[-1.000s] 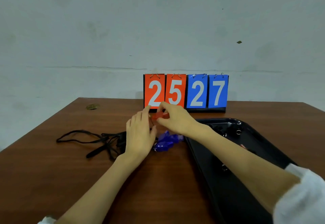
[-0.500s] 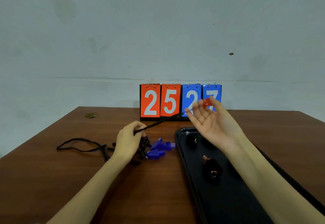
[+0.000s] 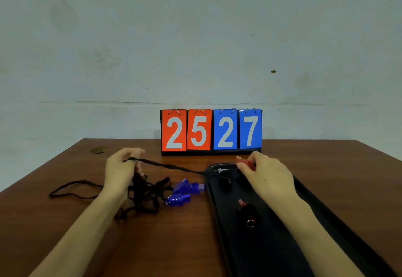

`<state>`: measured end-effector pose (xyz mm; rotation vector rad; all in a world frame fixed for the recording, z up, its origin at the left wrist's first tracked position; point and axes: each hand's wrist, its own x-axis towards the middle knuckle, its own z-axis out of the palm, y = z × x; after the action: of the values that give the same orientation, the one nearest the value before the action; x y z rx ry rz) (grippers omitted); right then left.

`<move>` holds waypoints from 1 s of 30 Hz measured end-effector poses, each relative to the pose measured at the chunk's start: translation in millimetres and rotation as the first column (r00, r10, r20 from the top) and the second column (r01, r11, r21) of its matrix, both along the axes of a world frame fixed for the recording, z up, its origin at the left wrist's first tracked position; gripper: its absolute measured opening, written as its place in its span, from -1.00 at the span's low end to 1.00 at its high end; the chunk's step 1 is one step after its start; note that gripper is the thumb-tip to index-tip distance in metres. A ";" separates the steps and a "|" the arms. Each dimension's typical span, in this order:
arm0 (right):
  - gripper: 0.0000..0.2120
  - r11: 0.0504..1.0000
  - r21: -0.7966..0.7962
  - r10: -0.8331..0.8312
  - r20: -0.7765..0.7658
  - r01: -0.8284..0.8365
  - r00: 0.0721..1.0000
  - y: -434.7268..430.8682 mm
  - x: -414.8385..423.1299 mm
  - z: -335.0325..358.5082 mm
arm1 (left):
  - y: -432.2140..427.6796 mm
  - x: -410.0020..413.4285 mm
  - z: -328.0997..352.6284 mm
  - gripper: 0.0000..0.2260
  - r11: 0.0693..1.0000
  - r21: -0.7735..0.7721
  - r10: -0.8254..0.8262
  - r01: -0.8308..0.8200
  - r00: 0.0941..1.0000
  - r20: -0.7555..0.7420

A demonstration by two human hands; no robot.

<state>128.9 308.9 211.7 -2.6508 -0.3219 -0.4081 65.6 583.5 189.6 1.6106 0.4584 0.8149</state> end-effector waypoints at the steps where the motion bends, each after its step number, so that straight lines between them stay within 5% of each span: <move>1: -0.71 1.000 0.001 -0.030 0.001 0.030 1.000 -1.8 0.9 0.1 | 6.1 -1.1 0.6 -0.83 0.992 -0.128 0.004 -0.001 1.000 0.020; 5: -0.68 0.992 0.062 -0.110 0.060 0.107 0.992 -3.9 0.2 1.2 | 21.0 0.1 -6.5 -0.71 0.985 -0.173 -0.023 -0.001 0.990 -0.138; 9: -0.65 0.947 0.320 0.026 0.047 -0.039 0.999 3.5 -5.2 4.3 | 4.2 9.6 -10.5 -0.44 0.968 0.206 -0.056 0.141 0.927 -0.371; 11: -0.67 0.836 0.528 0.192 -0.032 -0.146 0.981 11.3 -9.7 5.5 | -7.4 9.1 -9.3 -0.41 0.856 0.443 -0.067 0.264 0.908 -0.413; 14: -0.78 0.601 0.760 0.503 -0.120 -0.247 0.856 20.9 -20.4 8.1 | -34.5 -0.4 -5.3 -0.48 0.755 0.548 -0.211 0.360 0.925 -0.316; 16: -0.81 0.443 0.853 0.656 -0.098 -0.277 0.748 24.1 -28.1 9.7 | -60.3 -10.1 -2.0 -0.57 0.753 0.499 -0.389 0.428 0.902 -0.186; 19: -0.75 0.284 0.916 0.745 -0.025 -0.283 0.666 27.3 -36.8 10.2 | -92.7 -19.7 -0.5 -0.63 0.691 0.252 -0.681 0.678 0.727 -0.088; 23: -0.71 0.060 0.986 0.800 0.045 -0.155 0.599 25.5 -37.6 14.7 | -108.2 -24.5 -6.3 -0.69 0.528 0.024 -0.834 0.849 0.523 -0.176; 26: -0.78 -0.093 0.996 0.785 0.074 -0.001 0.614 13.3 -28.1 19.1 | -96.4 -19.2 -6.4 -0.93 0.679 -0.036 -0.722 0.733 0.659 -0.209; 28: -0.78 -0.023 1.000 0.705 0.020 -0.005 0.709 5.1 -21.1 22.3 | -77.3 -12.1 -3.6 -0.91 0.818 -0.131 -0.575 0.559 0.794 -0.198; 30: -0.70 0.282 0.957 0.492 -0.084 -0.067 0.866 2.2 -17.5 23.6 | -57.1 -7.2 0.1 -0.88 0.889 -0.189 -0.448 0.417 0.878 -0.168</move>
<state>111.4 311.1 235.3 -1.3628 -0.2987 0.0781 58.4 526.4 189.7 1.5837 0.2766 0.2662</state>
